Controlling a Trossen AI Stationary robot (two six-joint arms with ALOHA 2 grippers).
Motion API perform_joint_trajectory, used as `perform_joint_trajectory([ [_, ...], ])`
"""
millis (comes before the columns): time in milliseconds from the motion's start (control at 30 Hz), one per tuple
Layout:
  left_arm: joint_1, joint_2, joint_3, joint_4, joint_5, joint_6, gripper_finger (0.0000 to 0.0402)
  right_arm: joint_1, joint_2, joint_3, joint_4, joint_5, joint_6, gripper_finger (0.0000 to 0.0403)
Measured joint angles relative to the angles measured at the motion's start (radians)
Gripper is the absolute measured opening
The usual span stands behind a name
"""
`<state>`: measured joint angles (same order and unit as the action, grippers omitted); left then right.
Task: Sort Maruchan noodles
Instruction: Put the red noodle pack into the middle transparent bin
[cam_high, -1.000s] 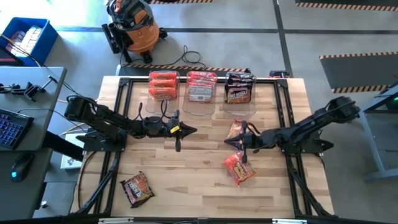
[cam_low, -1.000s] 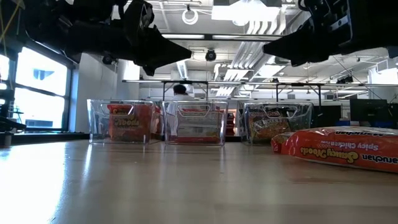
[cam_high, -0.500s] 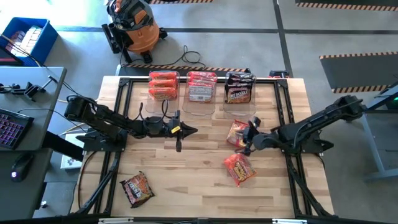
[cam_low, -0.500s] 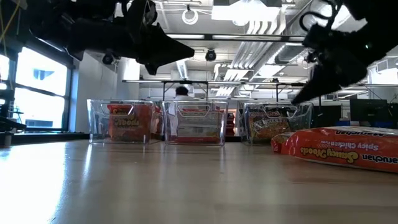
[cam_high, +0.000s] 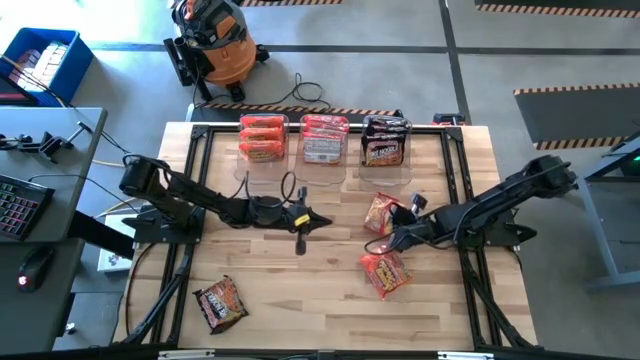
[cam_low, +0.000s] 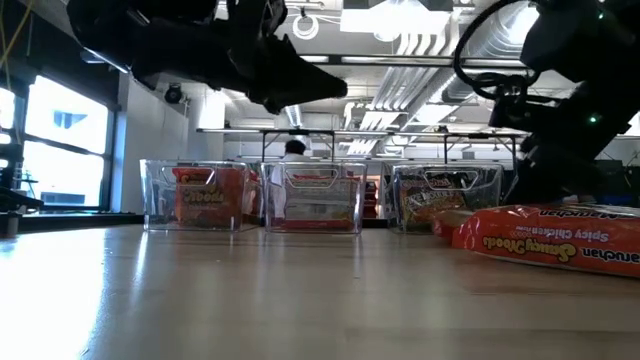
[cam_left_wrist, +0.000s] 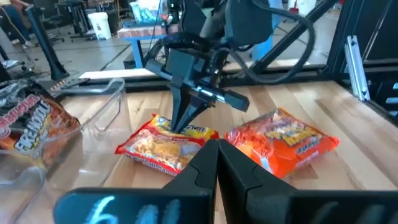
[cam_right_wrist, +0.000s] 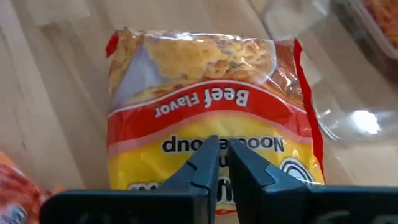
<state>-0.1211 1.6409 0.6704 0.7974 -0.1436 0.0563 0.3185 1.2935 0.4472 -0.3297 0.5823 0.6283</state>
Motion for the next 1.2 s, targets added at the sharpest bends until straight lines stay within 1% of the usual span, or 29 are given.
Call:
perform_joint_trajectory([
  [200, -0.006, 0.000, 0.023, -0.036, -0.022, -0.002, 0.0001, 0.001, 0.046, 0.002, 0.116, -0.021, -0.028, 0.0032],
  [333, -0.022, 0.000, 0.025, -0.041, -0.027, 0.000, 0.0001, 0.001, 0.043, -0.001, 0.229, -0.104, -0.131, 0.0032],
  [433, -0.034, 0.000, 0.025, -0.055, -0.027, 0.011, 0.0001, 0.001, 0.038, -0.001, 0.279, -0.139, -0.193, 0.0032],
  [500, -0.044, 0.000, 0.025, -0.051, -0.035, 0.033, 0.0001, 0.001, 0.035, 0.007, 0.253, -0.133, -0.199, 0.0032],
  [633, -0.065, 0.000, 0.025, -0.054, -0.079, 0.064, 0.0004, 0.001, 0.029, 0.055, 0.111, -0.092, -0.170, 0.0032],
  [733, -0.078, 0.000, 0.025, -0.059, -0.104, 0.079, 0.0019, 0.003, 0.026, 0.091, -0.005, -0.067, -0.150, 0.0032],
  [900, -0.079, 0.000, 0.031, -0.091, -0.110, 0.064, 0.0054, 0.003, 0.026, 0.141, -0.112, -0.065, -0.150, 0.0032],
  [1067, -0.081, 0.000, 0.070, -0.160, -0.110, 0.052, 0.0077, 0.003, 0.025, 0.164, -0.157, -0.063, -0.147, 0.0032],
  [1133, -0.084, 0.000, 0.076, -0.161, -0.110, 0.052, 0.0078, 0.003, 0.025, 0.164, -0.147, -0.068, -0.147, 0.0032],
  [1200, -0.090, 0.000, 0.078, -0.156, -0.109, 0.052, 0.0077, 0.003, 0.025, 0.164, -0.102, -0.079, -0.156, 0.0032],
])
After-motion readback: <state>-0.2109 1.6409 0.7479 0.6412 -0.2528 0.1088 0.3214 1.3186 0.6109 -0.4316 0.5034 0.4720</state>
